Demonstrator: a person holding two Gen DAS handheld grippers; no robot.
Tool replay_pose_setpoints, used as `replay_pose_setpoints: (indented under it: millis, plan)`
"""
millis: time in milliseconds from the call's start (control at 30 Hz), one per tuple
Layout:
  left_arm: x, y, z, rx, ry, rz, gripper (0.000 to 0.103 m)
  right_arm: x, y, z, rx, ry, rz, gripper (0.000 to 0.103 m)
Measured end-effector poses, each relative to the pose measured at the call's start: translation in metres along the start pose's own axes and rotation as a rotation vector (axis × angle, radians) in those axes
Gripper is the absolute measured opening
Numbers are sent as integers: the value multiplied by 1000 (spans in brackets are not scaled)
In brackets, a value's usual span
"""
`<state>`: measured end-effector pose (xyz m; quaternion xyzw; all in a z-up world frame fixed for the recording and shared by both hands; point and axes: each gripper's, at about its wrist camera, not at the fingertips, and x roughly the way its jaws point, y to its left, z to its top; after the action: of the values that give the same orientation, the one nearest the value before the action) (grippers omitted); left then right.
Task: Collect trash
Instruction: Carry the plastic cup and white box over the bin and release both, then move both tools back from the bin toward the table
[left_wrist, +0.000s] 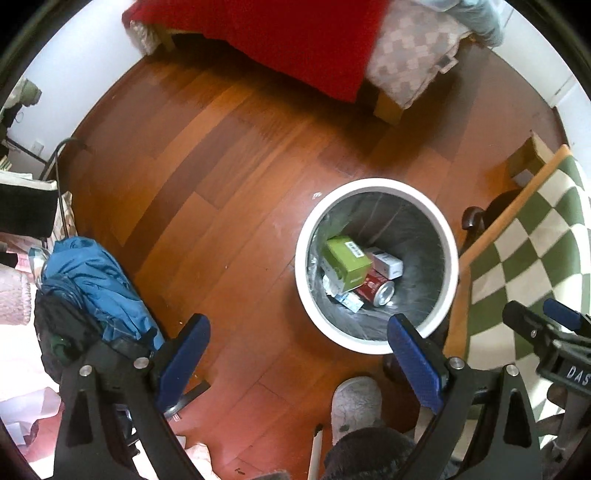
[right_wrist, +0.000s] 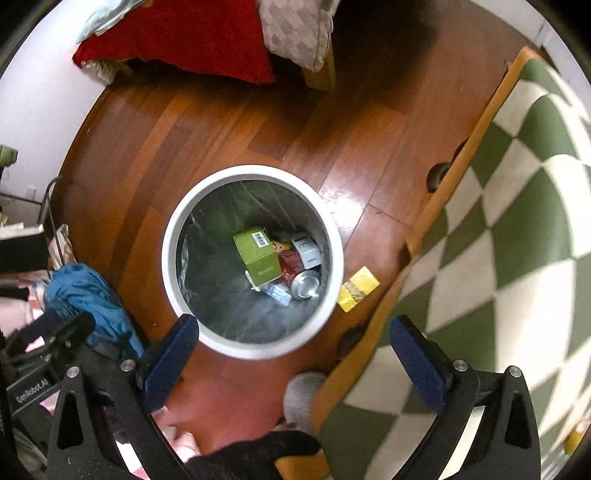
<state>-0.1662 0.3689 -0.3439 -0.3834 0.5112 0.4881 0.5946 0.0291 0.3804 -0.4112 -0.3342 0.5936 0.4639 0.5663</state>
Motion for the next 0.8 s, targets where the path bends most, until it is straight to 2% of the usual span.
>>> replay_pose_setpoints:
  millis: [200,467,800]
  plan:
    - [-43,-6,-16,28,-69,-16,98,-51,8,-31,-47,-75,-21,103]
    - [-110,-10,-35,56,-190,-25,98,-113,7,-66,-38,-160,7,103]
    - [-212,-28,-74,103,-368,-64,98,-224,-3,-121,-1,-344,101,103]
